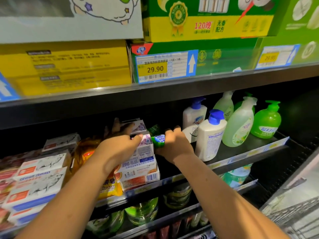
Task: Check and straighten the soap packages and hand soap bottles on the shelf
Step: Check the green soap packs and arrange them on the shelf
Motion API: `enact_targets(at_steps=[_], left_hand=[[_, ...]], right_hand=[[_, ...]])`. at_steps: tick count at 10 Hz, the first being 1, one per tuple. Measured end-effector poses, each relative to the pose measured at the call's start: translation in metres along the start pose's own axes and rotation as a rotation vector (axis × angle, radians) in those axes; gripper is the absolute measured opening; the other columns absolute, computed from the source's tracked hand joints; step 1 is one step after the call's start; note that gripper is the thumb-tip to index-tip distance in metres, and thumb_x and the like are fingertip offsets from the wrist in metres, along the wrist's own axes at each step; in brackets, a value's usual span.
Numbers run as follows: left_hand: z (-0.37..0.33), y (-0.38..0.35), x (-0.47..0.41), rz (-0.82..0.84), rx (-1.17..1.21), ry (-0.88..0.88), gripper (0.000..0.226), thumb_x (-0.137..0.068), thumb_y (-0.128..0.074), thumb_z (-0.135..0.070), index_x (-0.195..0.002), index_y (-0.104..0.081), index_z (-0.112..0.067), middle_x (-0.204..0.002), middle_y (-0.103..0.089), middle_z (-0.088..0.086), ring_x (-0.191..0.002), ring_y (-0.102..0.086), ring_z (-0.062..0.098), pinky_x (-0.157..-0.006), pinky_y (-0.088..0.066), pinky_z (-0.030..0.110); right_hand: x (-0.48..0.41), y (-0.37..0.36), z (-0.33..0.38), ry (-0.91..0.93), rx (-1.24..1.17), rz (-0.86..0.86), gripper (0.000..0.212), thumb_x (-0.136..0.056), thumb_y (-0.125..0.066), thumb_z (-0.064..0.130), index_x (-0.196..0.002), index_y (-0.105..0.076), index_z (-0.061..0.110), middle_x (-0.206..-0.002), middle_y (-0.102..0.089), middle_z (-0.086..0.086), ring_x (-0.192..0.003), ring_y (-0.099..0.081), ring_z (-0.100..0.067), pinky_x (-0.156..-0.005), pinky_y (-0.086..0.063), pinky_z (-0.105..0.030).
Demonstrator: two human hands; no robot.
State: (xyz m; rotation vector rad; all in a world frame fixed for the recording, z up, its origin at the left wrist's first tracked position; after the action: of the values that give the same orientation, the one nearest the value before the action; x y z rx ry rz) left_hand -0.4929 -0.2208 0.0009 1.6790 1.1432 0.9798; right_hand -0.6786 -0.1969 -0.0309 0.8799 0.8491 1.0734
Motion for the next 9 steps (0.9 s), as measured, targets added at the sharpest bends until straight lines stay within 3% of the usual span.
enact_targets(at_steps=[1, 2, 3, 4, 5, 6, 7, 8, 9], left_hand=[[-0.022, 0.013, -0.003, -0.128, -0.007, -0.169, 0.051, -0.1, -0.031, -0.057, -0.15, -0.022, -0.053, -0.164, -0.003, -0.014, -0.152, 0.005, 0.02, -0.123, 0.0, 0.035], [-0.031, -0.012, -0.001, -0.102, 0.024, -0.23, 0.068, -0.083, -0.014, -0.073, -0.149, -0.019, -0.055, -0.161, -0.004, -0.026, -0.151, 0.001, 0.006, -0.123, -0.009, 0.036], [-0.024, -0.015, -0.001, -0.114, 0.042, -0.218, 0.072, -0.076, -0.012, -0.075, -0.146, -0.019, -0.058, -0.162, -0.007, -0.025, -0.152, -0.008, 0.011, -0.121, -0.017, 0.038], [-0.022, -0.016, -0.002, -0.103, -0.019, -0.184, 0.067, -0.079, -0.012, -0.076, -0.144, -0.014, -0.062, -0.161, -0.005, -0.027, -0.152, -0.008, 0.012, -0.121, -0.016, 0.042], [-0.027, -0.015, 0.002, -0.065, -0.017, -0.176, 0.06, -0.087, -0.017, -0.071, -0.146, -0.015, -0.059, -0.163, -0.007, -0.022, -0.152, -0.01, 0.015, -0.12, -0.02, 0.041], [-0.023, -0.02, -0.002, -0.08, -0.011, -0.215, 0.068, -0.081, -0.013, -0.081, -0.146, -0.015, -0.059, -0.157, -0.008, -0.036, -0.149, -0.003, -0.002, -0.122, -0.015, 0.035], [-0.035, -0.016, 0.008, -0.102, -0.021, -0.275, 0.057, -0.096, -0.025, -0.063, -0.15, -0.02, -0.048, -0.157, -0.006, -0.029, -0.146, -0.004, -0.004, -0.121, -0.01, 0.031], [-0.043, -0.002, 0.018, -0.144, 0.025, -0.286, 0.05, -0.103, -0.036, -0.043, -0.151, -0.035, -0.031, -0.162, -0.023, -0.003, -0.148, -0.026, 0.023, -0.118, -0.026, 0.046], [-0.048, -0.006, 0.02, -0.173, -0.22, -0.394, 0.054, -0.098, -0.024, -0.025, -0.123, -0.067, -0.004, -0.138, -0.059, 0.009, -0.13, -0.051, 0.04, -0.104, -0.042, 0.061]], right_hand=[[0.004, -0.007, 0.005, 0.045, 0.054, -0.064, 0.058, -0.08, -0.067, 0.052, -0.112, -0.051, 0.006, -0.11, -0.046, -0.007, -0.086, -0.031, -0.022, -0.068, -0.033, -0.032], [0.006, -0.007, 0.009, 0.051, 0.069, -0.045, 0.056, -0.081, -0.067, 0.049, -0.11, -0.051, 0.004, -0.104, -0.039, -0.008, -0.086, -0.032, -0.023, -0.069, -0.032, -0.031], [0.007, -0.004, -0.001, -0.001, 0.001, 0.045, 0.048, -0.079, -0.07, 0.044, -0.107, -0.045, 0.013, -0.114, -0.038, -0.007, -0.091, -0.038, -0.024, -0.079, -0.042, -0.03], [0.009, -0.004, 0.002, -0.001, 0.006, 0.039, 0.048, -0.079, -0.068, 0.045, -0.105, -0.043, 0.014, -0.117, -0.042, -0.009, -0.091, -0.037, -0.022, -0.079, -0.041, -0.031], [0.011, -0.006, 0.006, 0.01, -0.009, 0.039, 0.072, -0.069, -0.057, 0.066, -0.112, -0.049, 0.008, -0.105, -0.044, -0.01, -0.091, -0.046, -0.026, -0.078, -0.045, -0.034], [0.012, -0.002, -0.009, -0.068, 0.019, 0.135, 0.061, -0.077, -0.074, 0.049, -0.116, -0.046, 0.011, -0.114, -0.061, -0.012, -0.109, -0.06, -0.032, -0.076, -0.041, -0.032], [0.019, 0.016, -0.006, -0.093, 0.029, 0.137, 0.072, -0.078, -0.073, 0.05, -0.133, -0.041, 0.015, -0.125, -0.058, -0.009, -0.116, -0.058, -0.029, -0.087, -0.046, -0.032], [0.04, 0.035, -0.008, -0.102, 0.016, 0.058, 0.081, -0.076, -0.071, 0.052, -0.141, -0.038, 0.015, -0.127, -0.056, -0.01, -0.12, -0.054, -0.031, -0.098, -0.041, -0.033], [0.068, 0.064, -0.006, -0.024, -0.117, -0.095, 0.075, -0.071, -0.075, 0.042, -0.133, -0.05, 0.008, -0.124, -0.059, -0.013, -0.117, -0.054, -0.034, -0.099, -0.037, -0.034]])
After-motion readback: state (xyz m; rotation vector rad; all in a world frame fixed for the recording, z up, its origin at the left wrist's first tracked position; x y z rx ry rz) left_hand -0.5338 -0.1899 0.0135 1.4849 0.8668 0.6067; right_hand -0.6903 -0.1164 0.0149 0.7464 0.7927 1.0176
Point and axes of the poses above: each hand's wrist, its own x-axis away from the middle knuckle, its own y-axis out of the back of the hand, z = x × y, the point moved 10 cm from there along -x, towards the middle knuckle
